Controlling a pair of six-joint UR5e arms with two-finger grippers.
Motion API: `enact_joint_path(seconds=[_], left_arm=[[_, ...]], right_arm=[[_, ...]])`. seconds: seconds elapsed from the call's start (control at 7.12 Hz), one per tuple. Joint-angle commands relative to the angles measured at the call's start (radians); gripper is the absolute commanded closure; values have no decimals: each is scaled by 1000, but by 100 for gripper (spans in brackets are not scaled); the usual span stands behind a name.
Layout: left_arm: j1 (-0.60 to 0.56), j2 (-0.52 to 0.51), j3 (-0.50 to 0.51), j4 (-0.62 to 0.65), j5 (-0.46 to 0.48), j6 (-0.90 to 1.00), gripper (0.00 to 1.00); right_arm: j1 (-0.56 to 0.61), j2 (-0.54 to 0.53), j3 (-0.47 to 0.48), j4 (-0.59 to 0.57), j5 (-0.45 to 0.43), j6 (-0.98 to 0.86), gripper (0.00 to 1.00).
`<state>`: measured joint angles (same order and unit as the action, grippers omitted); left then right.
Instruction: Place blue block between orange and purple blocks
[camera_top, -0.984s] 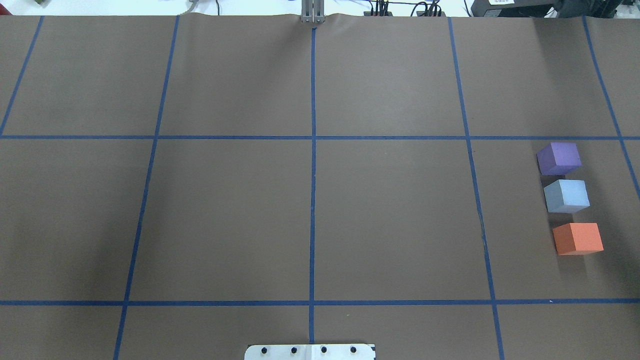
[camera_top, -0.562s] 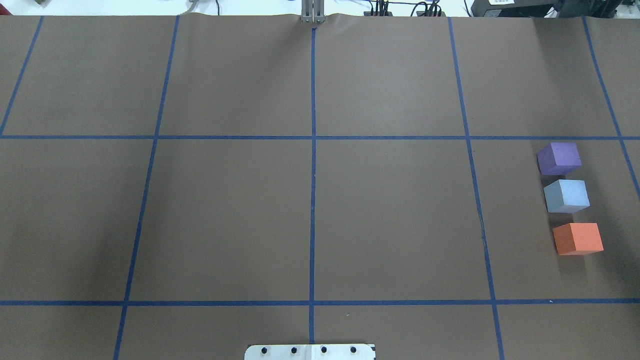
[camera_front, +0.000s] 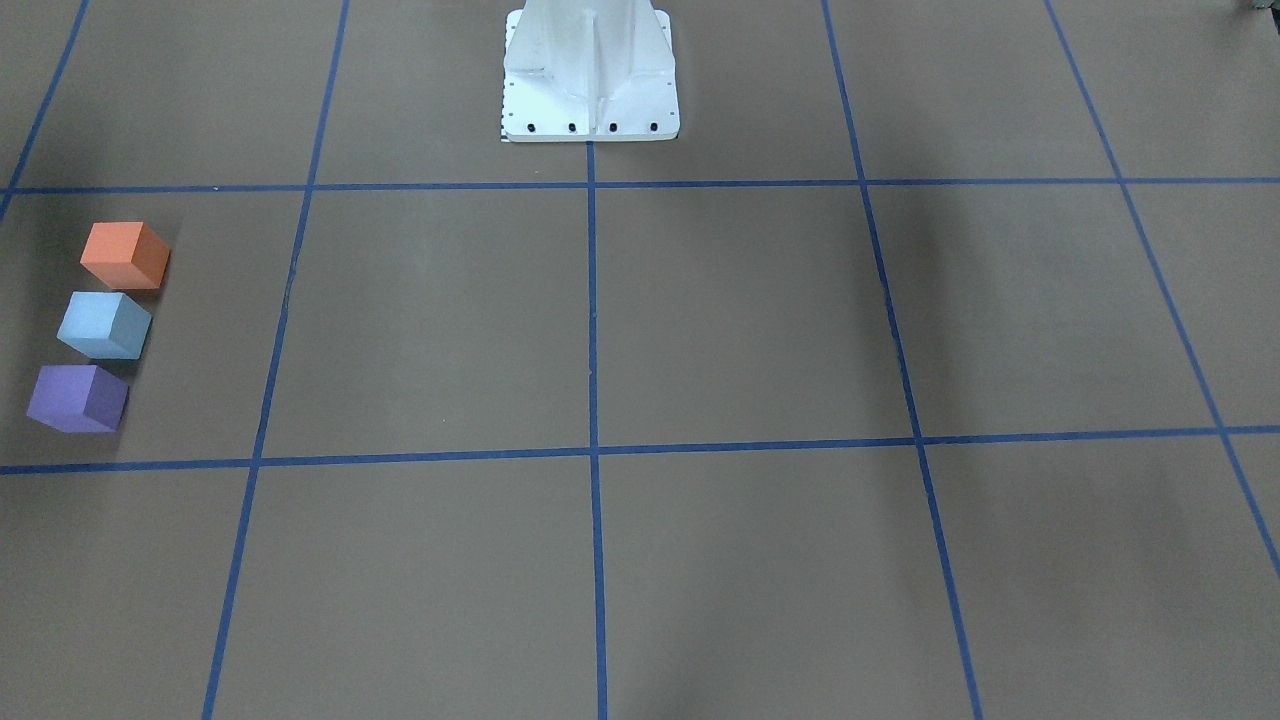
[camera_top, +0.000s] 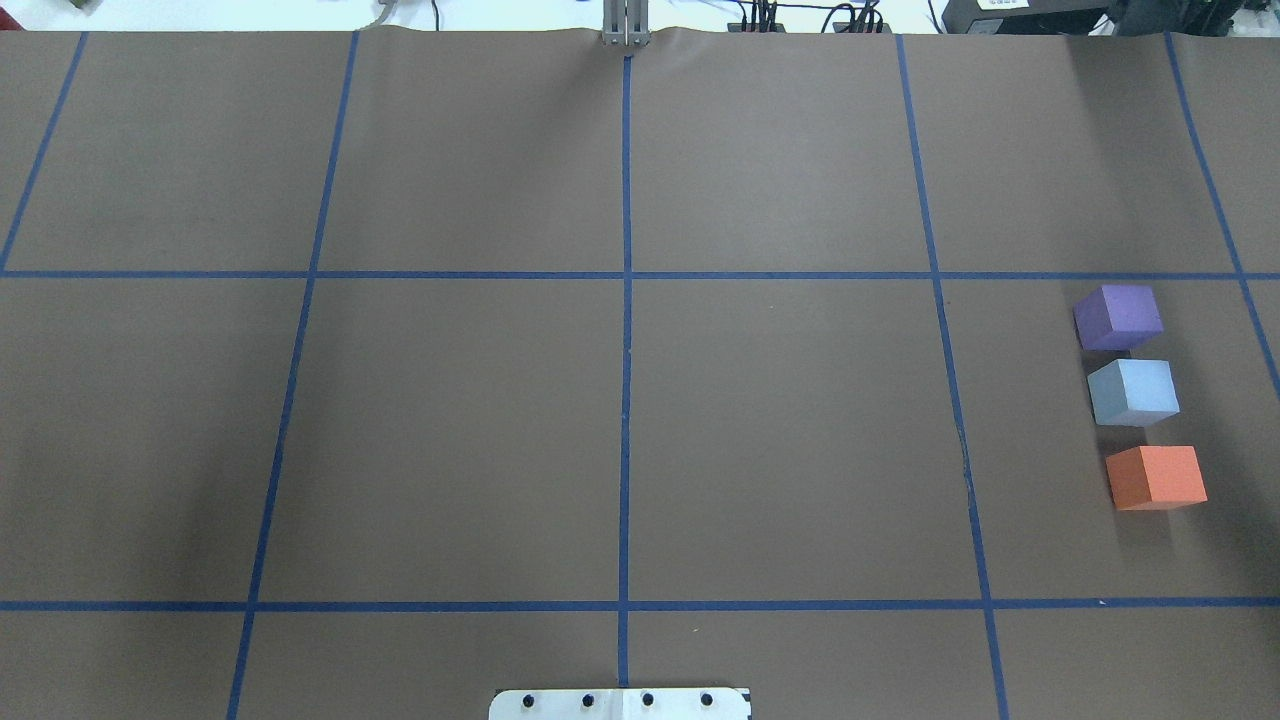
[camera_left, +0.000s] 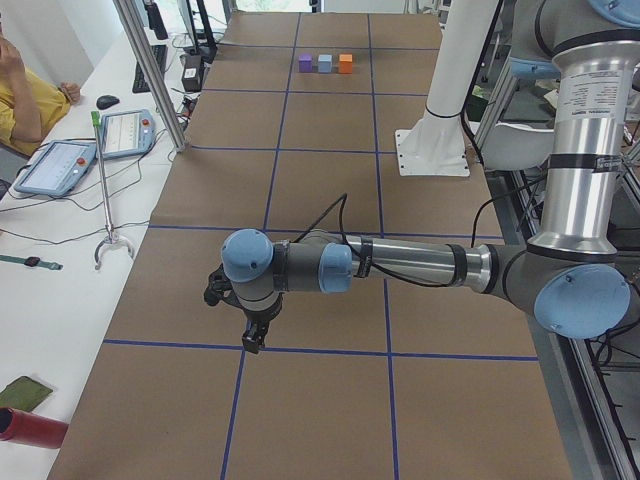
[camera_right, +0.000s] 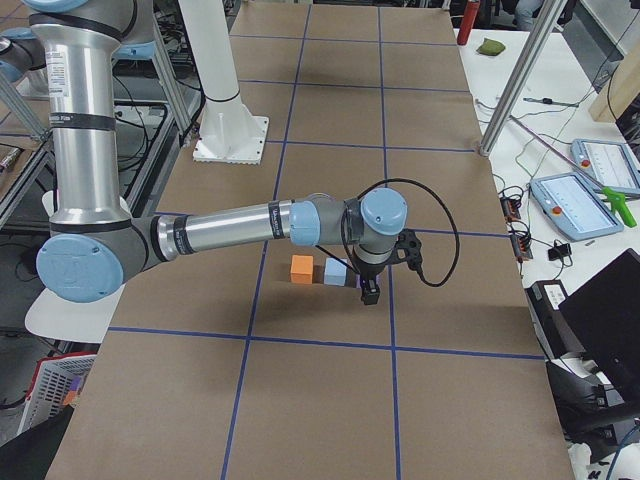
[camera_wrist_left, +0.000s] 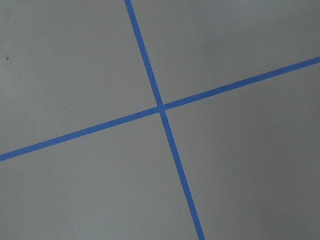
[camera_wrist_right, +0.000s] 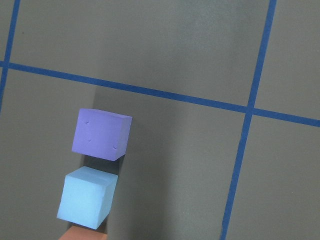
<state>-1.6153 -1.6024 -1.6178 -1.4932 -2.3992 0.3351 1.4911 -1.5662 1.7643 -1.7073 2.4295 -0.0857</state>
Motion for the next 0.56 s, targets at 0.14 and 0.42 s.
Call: enact_joint_path(seconds=[0.14,0.42], left_arm=[[2,-1,1,-1,0,-1,0],[2,-1,1,-1,0,-1,0]], right_arm=[[0,0,1,2,-7,-2,0],[0,0,1,2,-9,-3,0]])
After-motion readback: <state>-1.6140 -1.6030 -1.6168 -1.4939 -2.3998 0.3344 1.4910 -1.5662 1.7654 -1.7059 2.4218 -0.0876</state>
